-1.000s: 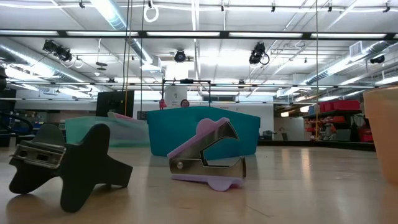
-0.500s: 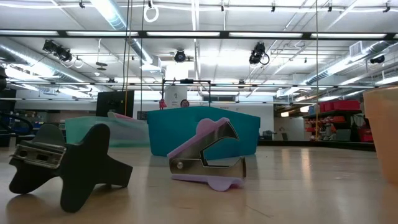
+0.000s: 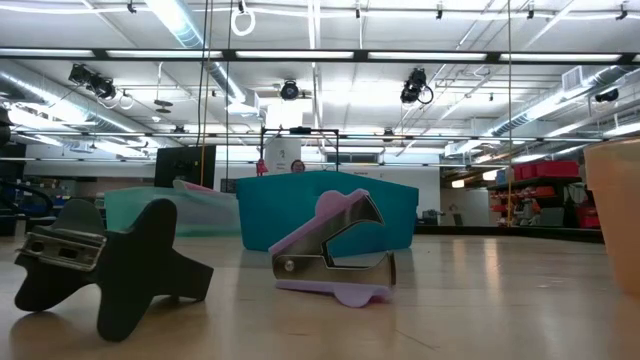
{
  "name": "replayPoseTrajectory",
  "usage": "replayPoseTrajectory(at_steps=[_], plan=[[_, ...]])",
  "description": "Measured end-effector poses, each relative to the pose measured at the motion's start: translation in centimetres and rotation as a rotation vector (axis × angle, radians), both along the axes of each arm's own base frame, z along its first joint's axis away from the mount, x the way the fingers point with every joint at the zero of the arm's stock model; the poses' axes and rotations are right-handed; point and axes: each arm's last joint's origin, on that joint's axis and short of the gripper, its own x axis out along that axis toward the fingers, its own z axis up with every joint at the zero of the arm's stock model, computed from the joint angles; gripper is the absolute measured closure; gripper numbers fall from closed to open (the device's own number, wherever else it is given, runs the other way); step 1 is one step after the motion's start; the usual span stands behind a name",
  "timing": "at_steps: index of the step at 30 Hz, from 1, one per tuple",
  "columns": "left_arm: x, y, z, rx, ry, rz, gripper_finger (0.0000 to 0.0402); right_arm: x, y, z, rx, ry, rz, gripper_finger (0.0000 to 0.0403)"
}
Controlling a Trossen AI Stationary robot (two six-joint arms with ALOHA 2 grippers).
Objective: Pick and place Stapler, Stapler remover, tape
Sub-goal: Put the green tape into the orange bin, then put the black staple remover into the blue bin
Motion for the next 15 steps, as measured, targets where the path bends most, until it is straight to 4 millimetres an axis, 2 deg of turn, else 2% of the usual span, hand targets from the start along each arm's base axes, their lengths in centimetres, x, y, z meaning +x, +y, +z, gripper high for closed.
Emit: replayPoseTrajectory(at_steps=[9, 15], plan=[[0.0, 0.0, 0.0, 0.0, 0.0, 0.0, 0.0181, 0.01, 0.0, 0.0, 0.0, 0.001, -0.006, 0.0161], [0.0, 0.0, 0.0, 0.0, 0.0, 0.0, 0.0181, 0.05, -0.04, 0.01, 0.0, 0.011, -0.037, 0.0134]])
